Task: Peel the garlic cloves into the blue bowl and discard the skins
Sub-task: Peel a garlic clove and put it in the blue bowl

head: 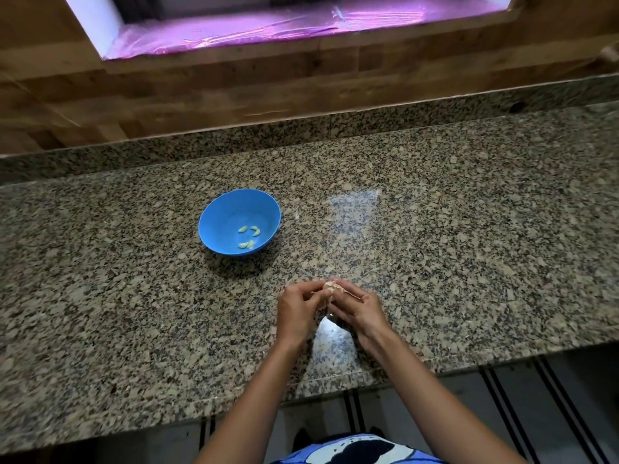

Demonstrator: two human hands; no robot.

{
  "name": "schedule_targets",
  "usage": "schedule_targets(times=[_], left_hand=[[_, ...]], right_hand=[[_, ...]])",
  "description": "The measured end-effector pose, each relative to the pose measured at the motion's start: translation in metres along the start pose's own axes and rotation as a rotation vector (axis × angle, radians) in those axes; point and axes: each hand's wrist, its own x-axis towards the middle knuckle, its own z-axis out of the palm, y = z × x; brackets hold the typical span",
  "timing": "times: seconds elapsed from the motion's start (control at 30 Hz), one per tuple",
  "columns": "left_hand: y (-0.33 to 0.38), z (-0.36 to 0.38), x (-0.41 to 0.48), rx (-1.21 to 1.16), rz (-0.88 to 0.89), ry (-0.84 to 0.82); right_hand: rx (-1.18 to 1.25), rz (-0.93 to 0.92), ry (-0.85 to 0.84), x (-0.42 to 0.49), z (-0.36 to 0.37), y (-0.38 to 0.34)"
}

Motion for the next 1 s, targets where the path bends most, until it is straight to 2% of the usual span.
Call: schedule_targets(times=[0.17, 0.27, 0.33, 0.4, 0.47, 0.53, 0.6, 0.7, 0.8, 0.9, 1.0], left_hand=[[0.001, 0.003, 0.0, 0.067, 0.067, 0.077], [0.0, 0.0, 0.001, 0.076, 0.067, 0.059], [-0.002, -0.007, 0.003, -0.035, -0.038, 0.065], [-0.008, -0.018, 0.004, -0.065, -0.109, 0.091], [-0.015, -0.031, 0.007, 0.198, -0.058, 0.103], [-0.018, -0.039, 0.008, 0.483, 0.059, 0.081], [-0.018, -0.042, 0.01, 0.573, 0.088, 0.064], [-0.014, -0.042, 0.014, 0.482, 0.011, 0.112], [-0.004, -0.031, 0.017, 0.39, 0.052, 0.096], [0.013, -0.007, 0.031, 0.461, 0.21, -0.08], [0.019, 0.015, 0.048, 0.637, 0.308, -0.234]], right_hand=[[0.144, 0.005, 0.024, -0.002, -0.001, 0.0], [0.078, -0.012, 0.015, -0.002, -0.001, -0.001], [-0.125, -0.084, 0.028, 0.0, -0.002, -0.006], [-0.491, -0.244, 0.116, 0.003, -0.006, -0.014], [-0.795, -0.382, 0.205, 0.005, -0.013, -0.022], [-0.938, -0.434, 0.232, 0.006, -0.019, -0.026], [-1.021, -0.466, 0.241, 0.006, -0.024, -0.025], [-1.055, -0.499, 0.241, 0.004, -0.027, -0.019], [-0.988, -0.489, 0.301, 0.003, -0.03, -0.016], [-0.9, -0.464, 0.389, 0.002, -0.034, -0.019], [-0.884, -0.442, 0.39, 0.002, -0.039, -0.023]])
